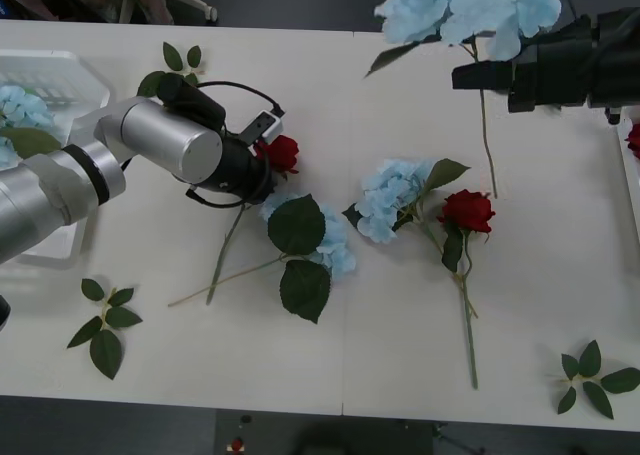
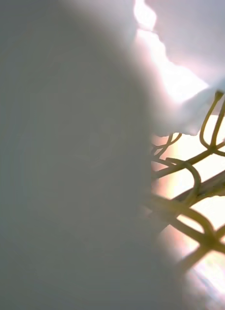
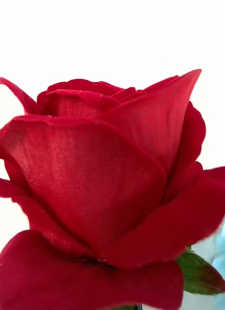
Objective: Put the red flowers into the right box and the blue flowers into the left box
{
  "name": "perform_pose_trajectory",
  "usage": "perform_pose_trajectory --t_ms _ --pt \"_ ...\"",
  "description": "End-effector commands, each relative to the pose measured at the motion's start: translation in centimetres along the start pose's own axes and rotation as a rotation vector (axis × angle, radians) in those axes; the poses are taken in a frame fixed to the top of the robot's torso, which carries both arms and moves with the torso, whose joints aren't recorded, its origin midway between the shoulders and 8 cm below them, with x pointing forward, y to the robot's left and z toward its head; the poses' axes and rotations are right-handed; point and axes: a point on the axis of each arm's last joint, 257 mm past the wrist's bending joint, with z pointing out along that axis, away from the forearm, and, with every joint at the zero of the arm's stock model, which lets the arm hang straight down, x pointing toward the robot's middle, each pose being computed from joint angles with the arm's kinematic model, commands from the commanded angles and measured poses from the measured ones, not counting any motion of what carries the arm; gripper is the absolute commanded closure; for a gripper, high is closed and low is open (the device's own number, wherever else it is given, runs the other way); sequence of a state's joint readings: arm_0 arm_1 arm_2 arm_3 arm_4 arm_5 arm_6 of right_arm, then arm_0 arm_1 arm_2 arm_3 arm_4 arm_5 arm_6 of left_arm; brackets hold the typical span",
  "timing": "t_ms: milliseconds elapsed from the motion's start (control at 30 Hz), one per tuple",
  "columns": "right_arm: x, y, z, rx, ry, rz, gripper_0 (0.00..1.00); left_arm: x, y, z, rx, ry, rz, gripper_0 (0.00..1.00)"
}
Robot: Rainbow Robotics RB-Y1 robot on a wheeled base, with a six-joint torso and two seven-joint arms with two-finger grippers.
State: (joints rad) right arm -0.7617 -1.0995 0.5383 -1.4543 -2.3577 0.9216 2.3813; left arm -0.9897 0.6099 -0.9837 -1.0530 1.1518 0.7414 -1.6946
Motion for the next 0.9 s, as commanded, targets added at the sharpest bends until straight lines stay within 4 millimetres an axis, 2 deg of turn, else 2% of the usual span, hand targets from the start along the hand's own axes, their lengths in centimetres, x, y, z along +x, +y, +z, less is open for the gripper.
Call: perform_pose_trajectory --t_ms 33,100,167,333,400,500,533,567,600,667,833,900 --pt "-1.1 2.8 0.8 -0.059 -0.084 -0.019 1.00 -8.5 0.3 -5.7 0.041 -0.188 -0.044 1.00" --pt "-1.1 3.5 1.8 -0.091 -0.123 -0.003 1.00 -11.7 -0.6 -8.7 0.093 -0.272 -0.073 1.00" --pt "-1.2 3.6 2.5 -0.101 -0.141 0.000 1.00 -13.1 -1.2 -10.4 0.130 -0.301 -0.093 1.00" --pt "-1.4 3.9 3.9 -0.116 -0.170 0.026 1.00 -13.3 -0.6 -11.8 0.173 -0.316 -0.145 1.00" --pt "-1.4 3.7 4.0 -0.107 -0.160 0.011 1.00 -14.4 -1.3 -13.0 0.217 -0.356 -0.151 1.00" --pt "-1.4 3.3 3.5 -0.094 -0.152 0.045 1.00 -18.9 -4.8 -17.2 0.403 -0.494 -0.238 1.00" --pt "-1.4 3.3 3.5 -0.094 -0.152 0.045 1.00 -18.9 -4.8 -17.2 0.403 -0.494 -0.238 1.00" --pt "-1.4 2.0 2.5 -0.061 -0.139 0.089 1.00 -21.8 -6.9 -19.8 0.475 -0.588 -0.233 1.00" --pt "-1.1 1.5 2.2 -0.047 -0.129 0.103 1.00 -22.8 -7.6 -20.7 0.496 -0.621 -0.228 1.00" --pt "-0.3 -0.8 0.4 0.019 -0.091 0.131 1.00 -25.2 -9.1 -23.1 0.547 -0.702 -0.239 1.00" --pt "2.8 -6.6 -3.9 0.184 0.000 0.192 1.00 -28.0 -9.3 -26.4 0.575 -0.807 -0.256 1.00" --pt "4.9 -10.0 -6.4 0.280 0.042 0.237 1.00 -29.4 -10.5 -27.5 0.592 -0.836 -0.234 1.00"
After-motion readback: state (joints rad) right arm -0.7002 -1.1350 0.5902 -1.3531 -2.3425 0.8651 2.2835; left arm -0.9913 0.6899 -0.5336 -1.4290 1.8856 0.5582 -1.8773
